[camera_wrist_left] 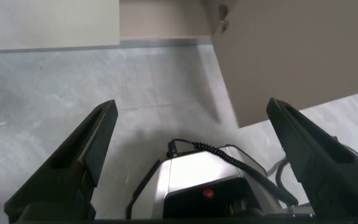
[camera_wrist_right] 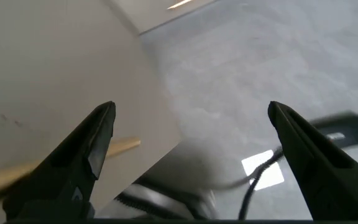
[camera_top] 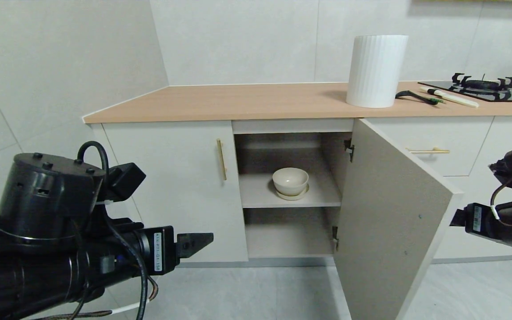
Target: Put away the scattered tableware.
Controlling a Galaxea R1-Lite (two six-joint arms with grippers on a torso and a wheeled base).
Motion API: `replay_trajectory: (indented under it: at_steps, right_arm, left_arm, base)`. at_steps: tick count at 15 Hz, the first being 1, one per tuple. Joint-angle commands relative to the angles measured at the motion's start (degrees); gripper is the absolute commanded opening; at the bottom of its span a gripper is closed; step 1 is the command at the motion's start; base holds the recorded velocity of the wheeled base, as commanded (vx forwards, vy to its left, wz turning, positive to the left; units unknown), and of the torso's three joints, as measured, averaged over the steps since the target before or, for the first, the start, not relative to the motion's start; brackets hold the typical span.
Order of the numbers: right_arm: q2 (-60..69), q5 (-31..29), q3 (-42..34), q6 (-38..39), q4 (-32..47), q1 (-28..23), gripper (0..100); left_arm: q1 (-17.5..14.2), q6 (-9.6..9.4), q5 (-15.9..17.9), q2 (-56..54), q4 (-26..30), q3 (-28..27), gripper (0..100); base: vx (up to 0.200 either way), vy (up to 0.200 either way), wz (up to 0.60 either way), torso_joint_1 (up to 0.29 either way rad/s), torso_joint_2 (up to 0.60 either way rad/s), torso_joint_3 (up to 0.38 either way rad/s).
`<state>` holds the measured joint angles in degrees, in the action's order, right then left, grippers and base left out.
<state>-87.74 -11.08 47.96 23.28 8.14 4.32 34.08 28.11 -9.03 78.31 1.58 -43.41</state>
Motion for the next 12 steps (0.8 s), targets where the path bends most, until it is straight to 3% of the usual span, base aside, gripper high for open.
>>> replay_trajectory:
  at_steps: [1, 7, 12]
  right_arm:
    - [-0.3, -0.2, 0.1, 1.4, 0.1, 4.7, 100]
    - [-14.0, 0.5, 9.0, 0.6, -1.7, 19.3, 100]
    - [-25.5, 1.8, 21.3, 0.8, -2.1, 21.9, 100]
  left_arm:
    - [0.0, 0.01, 0.0, 0.1, 0.0, 0.0, 100]
    - [0.0, 0.1, 0.0, 0.2, -0.1, -0.3, 100]
    - [0.0, 0.1, -0.1, 0.0, -0.1, -0.4, 100]
  base:
    - [0.0, 0.0, 0.0, 0.0, 0.0, 0.0]
    - [0.0, 0.0, 0.0, 0.0, 0.0, 0.0]
    - [0.0, 0.0, 0.0, 0.0, 0.0, 0.0]
